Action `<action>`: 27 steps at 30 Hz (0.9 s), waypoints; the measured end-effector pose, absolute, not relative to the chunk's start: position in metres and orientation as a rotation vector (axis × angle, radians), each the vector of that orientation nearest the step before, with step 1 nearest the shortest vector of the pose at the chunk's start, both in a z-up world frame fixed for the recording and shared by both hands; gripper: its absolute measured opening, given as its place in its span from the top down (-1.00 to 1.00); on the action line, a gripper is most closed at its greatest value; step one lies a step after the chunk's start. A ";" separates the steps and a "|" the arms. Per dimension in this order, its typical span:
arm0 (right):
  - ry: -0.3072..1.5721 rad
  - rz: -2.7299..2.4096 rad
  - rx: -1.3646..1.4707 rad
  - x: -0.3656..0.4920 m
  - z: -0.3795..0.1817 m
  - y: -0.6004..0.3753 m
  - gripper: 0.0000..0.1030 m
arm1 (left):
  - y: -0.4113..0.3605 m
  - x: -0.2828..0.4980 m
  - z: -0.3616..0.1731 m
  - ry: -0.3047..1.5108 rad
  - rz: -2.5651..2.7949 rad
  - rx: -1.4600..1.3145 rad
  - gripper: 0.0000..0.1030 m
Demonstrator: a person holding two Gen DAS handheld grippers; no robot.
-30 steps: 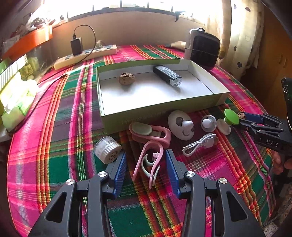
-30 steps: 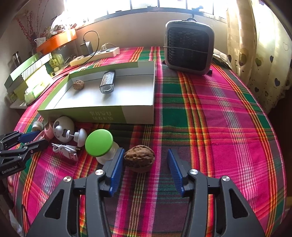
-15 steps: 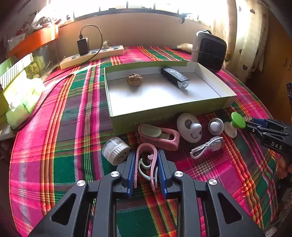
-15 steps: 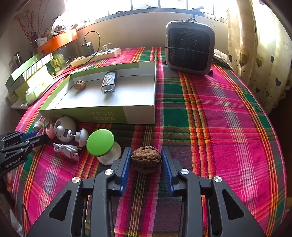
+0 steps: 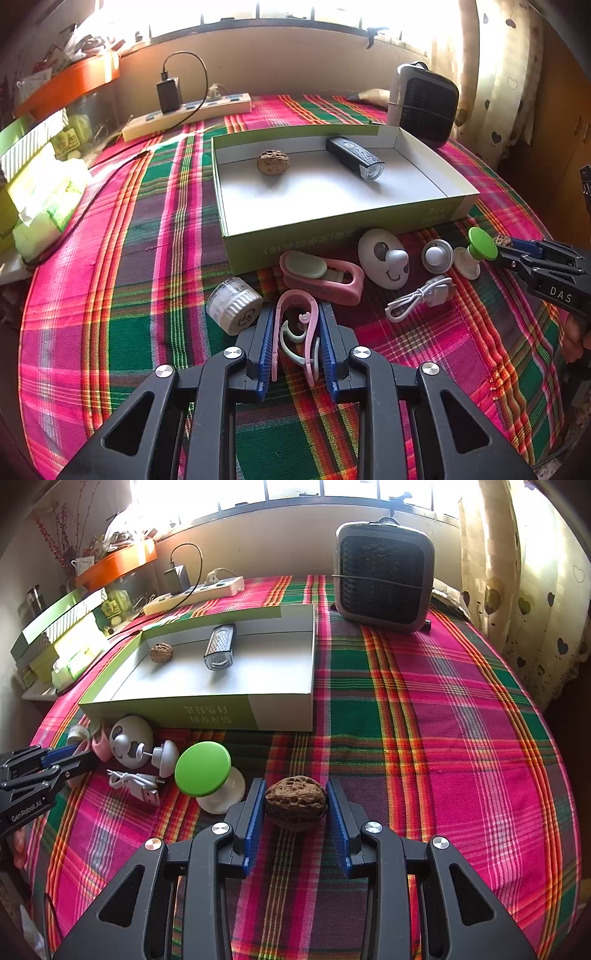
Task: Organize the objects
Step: 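Close the right tool on the second walnut while the left tool grasps the pink clip, then lift and carry the walnut in the right tool and pink clip in the left tool over the box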
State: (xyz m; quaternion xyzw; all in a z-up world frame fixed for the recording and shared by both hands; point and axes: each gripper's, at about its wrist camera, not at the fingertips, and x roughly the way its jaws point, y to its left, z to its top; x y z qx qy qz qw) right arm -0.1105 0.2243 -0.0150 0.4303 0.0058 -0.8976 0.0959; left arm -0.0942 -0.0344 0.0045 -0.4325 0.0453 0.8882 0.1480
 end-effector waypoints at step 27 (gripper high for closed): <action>0.000 -2.680 1.231 -0.111 -0.001 0.227 0.33 | -0.035 -0.092 0.023 0.105 2.568 -1.204 0.59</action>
